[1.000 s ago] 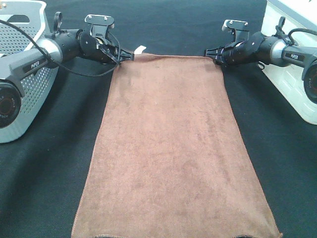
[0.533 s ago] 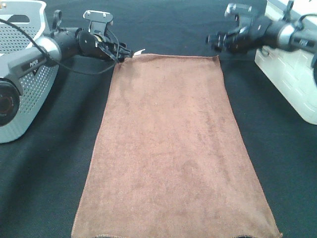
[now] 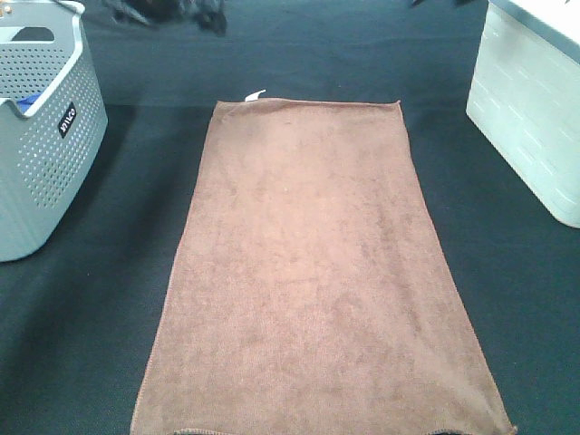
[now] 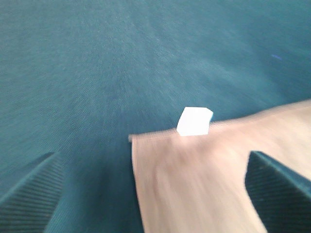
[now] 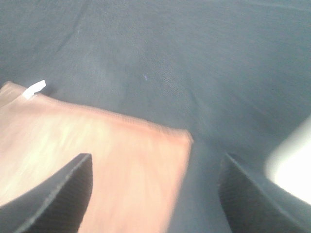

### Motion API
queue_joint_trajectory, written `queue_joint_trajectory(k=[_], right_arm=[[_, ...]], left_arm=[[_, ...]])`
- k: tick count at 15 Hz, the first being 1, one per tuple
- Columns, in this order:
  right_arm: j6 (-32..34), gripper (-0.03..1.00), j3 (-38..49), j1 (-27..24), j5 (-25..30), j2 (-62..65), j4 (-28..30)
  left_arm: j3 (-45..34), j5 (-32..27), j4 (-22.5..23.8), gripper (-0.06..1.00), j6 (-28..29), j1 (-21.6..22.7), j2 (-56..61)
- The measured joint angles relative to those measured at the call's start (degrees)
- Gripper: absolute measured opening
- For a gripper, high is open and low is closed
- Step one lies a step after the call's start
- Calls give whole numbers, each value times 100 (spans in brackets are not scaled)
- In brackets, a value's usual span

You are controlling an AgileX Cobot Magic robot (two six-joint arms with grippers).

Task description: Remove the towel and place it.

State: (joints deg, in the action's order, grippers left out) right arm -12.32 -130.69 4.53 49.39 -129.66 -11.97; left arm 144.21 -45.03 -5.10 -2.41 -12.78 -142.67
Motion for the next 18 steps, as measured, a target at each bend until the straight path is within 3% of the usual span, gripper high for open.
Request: queue_joint_trajectory(k=[2, 5, 8, 11, 15, 18], right_arm=[[498, 70, 0, -223, 773, 607, 430], [710, 70, -11, -630, 1856, 1192, 630], [802, 70, 155, -653, 1988, 1599, 785], [922, 70, 1192, -653, 1982, 2355, 814], [1020, 70, 4314, -653, 2017, 4893, 865], [1026, 70, 6251, -653, 2040, 6772, 865]], left_arm=[[0, -882, 40, 98, 92, 309, 584], [29, -2223, 166, 98, 241, 1100, 1175], [-138, -2418, 258, 98, 424, 1404, 1553], [-1066, -2429, 275, 98, 424, 1398, 2286], [-4515, -2384, 304, 98, 447, 1398, 4681], [-6589, -1914, 378, 98, 561, 1398, 6732]])
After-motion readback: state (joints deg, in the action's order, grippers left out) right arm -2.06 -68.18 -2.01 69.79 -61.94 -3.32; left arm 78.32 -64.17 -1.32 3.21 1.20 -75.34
